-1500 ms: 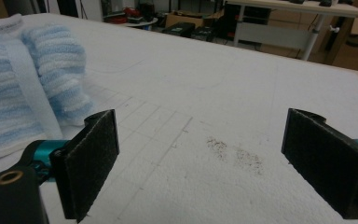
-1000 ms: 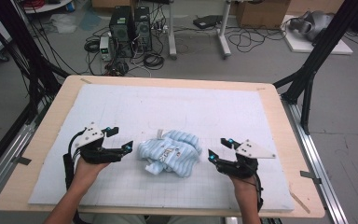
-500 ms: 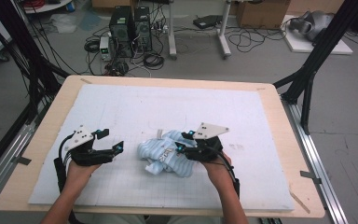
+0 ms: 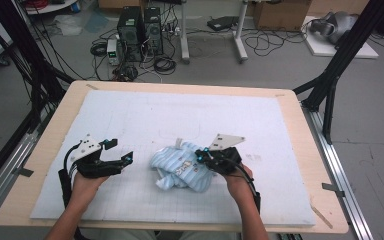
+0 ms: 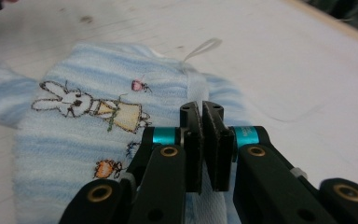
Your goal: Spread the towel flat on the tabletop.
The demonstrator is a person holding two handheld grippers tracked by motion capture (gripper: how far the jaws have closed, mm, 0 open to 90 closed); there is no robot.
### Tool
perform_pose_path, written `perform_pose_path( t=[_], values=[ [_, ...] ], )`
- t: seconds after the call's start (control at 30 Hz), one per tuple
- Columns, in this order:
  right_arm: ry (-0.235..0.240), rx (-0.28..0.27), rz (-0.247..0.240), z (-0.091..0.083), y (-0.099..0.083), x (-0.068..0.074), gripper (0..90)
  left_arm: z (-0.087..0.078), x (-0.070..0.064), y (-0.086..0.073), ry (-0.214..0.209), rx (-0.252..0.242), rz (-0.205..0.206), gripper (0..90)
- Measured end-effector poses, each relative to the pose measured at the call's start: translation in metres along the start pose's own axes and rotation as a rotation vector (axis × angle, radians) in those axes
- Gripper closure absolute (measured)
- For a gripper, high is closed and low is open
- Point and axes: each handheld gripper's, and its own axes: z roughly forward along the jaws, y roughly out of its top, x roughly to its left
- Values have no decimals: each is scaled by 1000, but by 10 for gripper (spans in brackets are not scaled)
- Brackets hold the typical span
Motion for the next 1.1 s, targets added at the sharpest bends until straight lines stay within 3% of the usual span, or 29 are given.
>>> perform_pose_path(
  t=[0.03, 0.07, 0.1, 0.13, 0.17, 0.2, 0.23, 0.3, 0.33, 0.4, 0.43, 0.47, 0.5, 0.53, 0.57, 0.67, 0.8, 0.87, 0.97, 1.0, 1.1],
  values=[
    [-58, -26, 29, -11, -8, -8, 869, 1, 0, 0, -2, -1, 0, 215],
    [-58, -26, 29, -11, -8, -8, 869, 1, 0, 0, -1, 1, -1, 215],
    [-119, -42, 76, -21, -16, -14, 869, 2, 0, 0, -3, 2, -1, 215],
    [-150, -48, 89, -25, -19, -17, 869, 4, -2, 0, -6, 1, -4, 216],
    [-150, -48, 89, -25, -19, -17, 869, 4, -2, 0, -6, 1, -4, 215],
    [-188, -50, 110, -30, -24, -19, 869, 5, -3, 0, -11, 1, -1, 215],
    [-261, -58, 152, -40, -33, -24, 868, 6, -4, 0, -15, 1, 0, 221],
    [-283, -56, 158, -44, -37, -25, 868, 8, -6, 0, -22, 3, -2, 221],
    [-356, -46, 183, -54, -45, -28, 869, 10, -8, 0, -32, 2, -11, 222],
    [-379, -41, 195, -57, -48, -29, 868, 13, -11, 1, -45, 6, -7, 222],
    [-449, -25, 220, -67, -56, -32, 868, 15, -13, 0, -52, 7, -9, 222],
    [-487, -7, 231, -71, -60, -34, 868, 20, -17, 0, -67, 19, -5, 221],
    [-487, -7, 231, -71, -60, -34, 868, 20, -17, 0, -67, 19, -5, 222],
    [-549, 27, 256, -80, -68, -38, 868, 22, -21, 1, -79, 20, -7, 221],
    [-549, 27, 256, -80, -68, -38, 868, 24, -23, 1, -84, 19, -4, 221],
    [-611, 71, 272, -92, -80, -39, 866, 31, -31, 5, -113, 19, -2, 213],
    [-621, 93, 279, -95, -87, -38, 851, 38, -44, 11, -152, 17, 1, 211],
    [-617, 81, 289, -97, -91, -38, 760, 42, -52, 13, -177, 16, -8, 211],
    [-626, 18, 318, -103, -96, -36, 548, 49, -63, 15, -216, 22, 6, 211],
    [-638, -25, 332, -106, -98, -36, 406, 51, -67, 15, -237, 30, 11, 220],
    [-634, -55, 333, -110, -99, -36, 372, 57, -77, 17, -296, 31, 26, 226]
  ],
)
